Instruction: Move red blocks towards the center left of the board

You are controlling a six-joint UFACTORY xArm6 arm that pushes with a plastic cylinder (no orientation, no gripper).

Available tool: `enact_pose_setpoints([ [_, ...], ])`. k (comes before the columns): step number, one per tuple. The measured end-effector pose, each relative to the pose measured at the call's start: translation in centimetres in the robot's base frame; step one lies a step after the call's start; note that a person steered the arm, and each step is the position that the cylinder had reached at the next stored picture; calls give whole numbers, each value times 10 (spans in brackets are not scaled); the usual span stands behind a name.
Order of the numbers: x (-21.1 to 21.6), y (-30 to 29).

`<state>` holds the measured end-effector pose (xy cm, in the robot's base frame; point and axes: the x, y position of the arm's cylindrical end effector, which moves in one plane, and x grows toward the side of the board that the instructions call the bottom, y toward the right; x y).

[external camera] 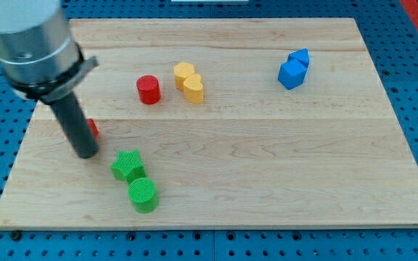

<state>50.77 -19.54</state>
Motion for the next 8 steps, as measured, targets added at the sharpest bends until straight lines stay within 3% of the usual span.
enact_pose_setpoints([
  [2, -40, -40],
  [3, -62, -2],
  [5, -56, 107],
  [6, -90, 160],
  [7, -119, 120],
  [8, -119, 92],
])
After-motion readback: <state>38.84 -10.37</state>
